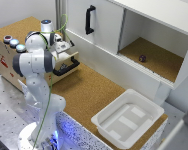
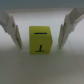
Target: Put the yellow block on the table
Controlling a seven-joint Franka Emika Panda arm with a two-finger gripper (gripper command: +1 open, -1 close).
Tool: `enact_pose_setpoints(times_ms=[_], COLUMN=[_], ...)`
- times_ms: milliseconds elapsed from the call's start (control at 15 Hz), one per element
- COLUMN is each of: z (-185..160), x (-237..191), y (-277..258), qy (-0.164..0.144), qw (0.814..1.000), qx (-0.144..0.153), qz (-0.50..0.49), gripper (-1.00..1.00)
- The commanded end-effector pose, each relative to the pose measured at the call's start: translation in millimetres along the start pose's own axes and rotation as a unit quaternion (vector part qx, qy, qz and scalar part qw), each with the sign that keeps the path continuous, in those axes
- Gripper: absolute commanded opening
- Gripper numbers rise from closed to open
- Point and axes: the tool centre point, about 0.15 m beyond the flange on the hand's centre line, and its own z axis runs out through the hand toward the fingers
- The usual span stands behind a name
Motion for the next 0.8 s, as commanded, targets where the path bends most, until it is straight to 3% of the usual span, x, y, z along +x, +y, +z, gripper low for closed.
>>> enact_pose_setpoints(times_ms=[0,267,467,733], z=[3.2,-20.7,-37.1,-55.6], x=[8.3,4.6,-11.7,-40.1], y=[3.2,14.0,31.1,58.8], qy=[-0.021,-0.004,-0.005,0.020], qw=[1.000,1.000,0.999,0.998], qx=[0.011,0.007,-0.020,-0.045], qz=[0.001,0.021,0.039,0.045], gripper=[-1.00,-1.00,-1.00,-1.00])
